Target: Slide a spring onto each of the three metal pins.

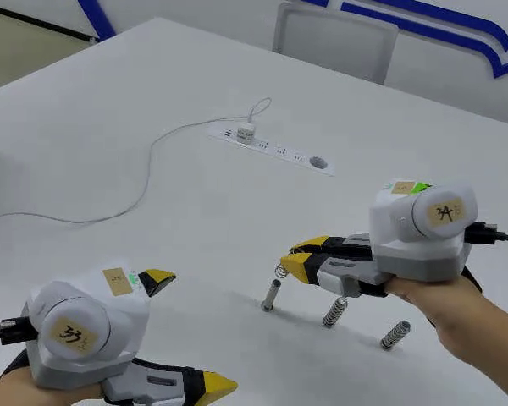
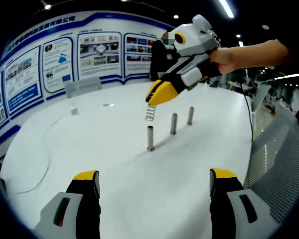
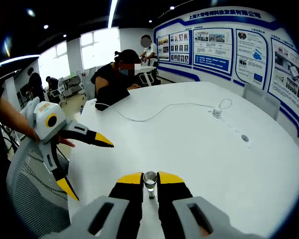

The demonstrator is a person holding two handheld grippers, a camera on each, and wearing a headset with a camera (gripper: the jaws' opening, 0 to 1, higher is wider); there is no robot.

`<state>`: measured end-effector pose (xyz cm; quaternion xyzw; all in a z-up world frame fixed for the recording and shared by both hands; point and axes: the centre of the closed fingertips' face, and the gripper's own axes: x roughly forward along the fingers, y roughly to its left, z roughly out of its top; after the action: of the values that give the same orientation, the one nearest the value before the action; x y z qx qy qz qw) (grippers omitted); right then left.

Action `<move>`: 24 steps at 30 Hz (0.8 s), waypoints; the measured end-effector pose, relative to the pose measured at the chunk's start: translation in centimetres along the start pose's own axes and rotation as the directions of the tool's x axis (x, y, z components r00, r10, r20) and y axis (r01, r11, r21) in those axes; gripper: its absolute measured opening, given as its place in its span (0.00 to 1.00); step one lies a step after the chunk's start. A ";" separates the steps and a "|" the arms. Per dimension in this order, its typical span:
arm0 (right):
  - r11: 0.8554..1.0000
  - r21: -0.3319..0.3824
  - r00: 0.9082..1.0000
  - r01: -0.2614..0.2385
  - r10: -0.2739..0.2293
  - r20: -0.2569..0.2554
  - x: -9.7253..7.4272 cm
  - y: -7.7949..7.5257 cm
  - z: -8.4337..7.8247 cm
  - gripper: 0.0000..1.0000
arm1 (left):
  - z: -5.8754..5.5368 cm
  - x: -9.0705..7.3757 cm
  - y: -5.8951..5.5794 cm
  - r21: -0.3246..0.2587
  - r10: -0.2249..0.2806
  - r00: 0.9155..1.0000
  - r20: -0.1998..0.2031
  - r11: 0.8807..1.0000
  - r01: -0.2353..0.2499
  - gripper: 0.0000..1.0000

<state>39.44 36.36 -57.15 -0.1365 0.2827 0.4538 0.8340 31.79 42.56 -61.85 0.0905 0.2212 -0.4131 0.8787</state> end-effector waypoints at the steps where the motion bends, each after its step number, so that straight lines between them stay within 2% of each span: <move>1: 1.000 -0.001 1.000 0.000 0.000 -0.006 0.1 0.0 -0.1 0.10 | -0.1 0.0 -0.1 0.006 -0.002 1.000 -0.005 1.000 0.002 0.93; 4: 1.000 -0.003 0.999 0.011 -0.012 -0.041 0.5 -0.1 -0.8 0.10 | -0.3 0.1 -0.2 0.020 -0.008 1.000 -0.017 1.000 0.008 0.93; 8: 1.000 0.010 0.999 0.012 -0.012 -0.051 0.6 -0.1 -1.0 0.10 | -0.4 0.1 -0.2 0.021 -0.011 1.000 -0.021 1.000 0.012 0.93; 24: 0.999 -0.035 0.990 0.012 -0.017 -0.137 2.3 -0.1 -2.8 0.10 | -0.7 0.2 -0.3 0.015 -0.020 0.999 -0.031 1.000 0.020 0.93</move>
<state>39.57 36.53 -60.80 -0.1838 0.3308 0.4420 0.8133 31.42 42.44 -62.55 0.1016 0.2325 -0.4221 0.8703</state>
